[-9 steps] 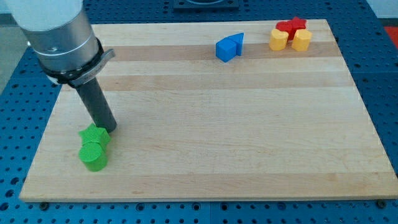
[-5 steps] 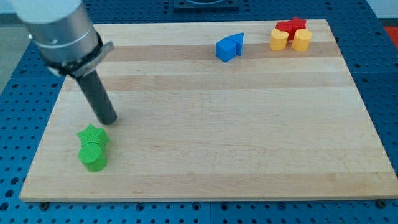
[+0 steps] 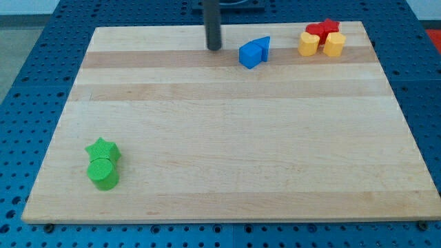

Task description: Separate the blue blocks

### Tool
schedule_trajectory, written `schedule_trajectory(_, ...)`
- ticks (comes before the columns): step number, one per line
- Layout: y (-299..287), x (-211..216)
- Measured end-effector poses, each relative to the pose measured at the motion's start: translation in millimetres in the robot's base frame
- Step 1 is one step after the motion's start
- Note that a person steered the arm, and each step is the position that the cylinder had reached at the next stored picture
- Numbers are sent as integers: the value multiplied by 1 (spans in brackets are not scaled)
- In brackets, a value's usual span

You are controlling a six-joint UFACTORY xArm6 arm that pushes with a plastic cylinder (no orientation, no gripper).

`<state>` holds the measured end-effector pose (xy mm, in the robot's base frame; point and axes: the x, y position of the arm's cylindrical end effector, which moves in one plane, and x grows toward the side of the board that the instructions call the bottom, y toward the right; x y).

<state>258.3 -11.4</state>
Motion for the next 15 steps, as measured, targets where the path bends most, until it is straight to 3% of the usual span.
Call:
schedule_trajectory(4,108,70)
schedule_trajectory(8,82,83)
schedule_trajectory(12,55,123)
schedule_trajectory(15,98,141)
